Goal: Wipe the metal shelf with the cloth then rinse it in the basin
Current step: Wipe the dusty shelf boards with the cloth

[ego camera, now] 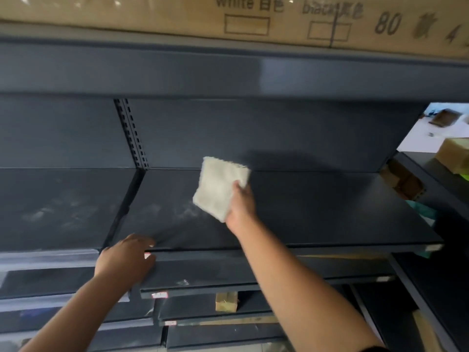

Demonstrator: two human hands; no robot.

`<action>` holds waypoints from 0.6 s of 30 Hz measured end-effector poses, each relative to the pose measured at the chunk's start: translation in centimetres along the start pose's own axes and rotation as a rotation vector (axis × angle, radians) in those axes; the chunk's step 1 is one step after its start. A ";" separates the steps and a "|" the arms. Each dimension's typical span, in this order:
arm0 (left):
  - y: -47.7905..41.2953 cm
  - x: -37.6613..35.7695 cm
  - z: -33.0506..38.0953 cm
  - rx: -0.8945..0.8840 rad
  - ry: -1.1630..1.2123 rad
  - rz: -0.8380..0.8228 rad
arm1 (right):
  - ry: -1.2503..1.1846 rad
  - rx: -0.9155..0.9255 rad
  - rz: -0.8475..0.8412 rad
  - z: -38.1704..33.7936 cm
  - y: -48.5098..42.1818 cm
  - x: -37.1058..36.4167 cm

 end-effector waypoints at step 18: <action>-0.7 0.2 -1.6 -0.135 -0.037 -0.048 | 1.689 0.512 0.150 1.1 2.7 6.4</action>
Point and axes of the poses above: each hand's wrist, its own y-axis away from the middle knuckle, its own x-axis out of the back of the hand, z = x × y, the point moved 10 cm from there along -y, towards the middle knuckle, and after that the axes turned 5 degrees about y, right-handed, at the moved point
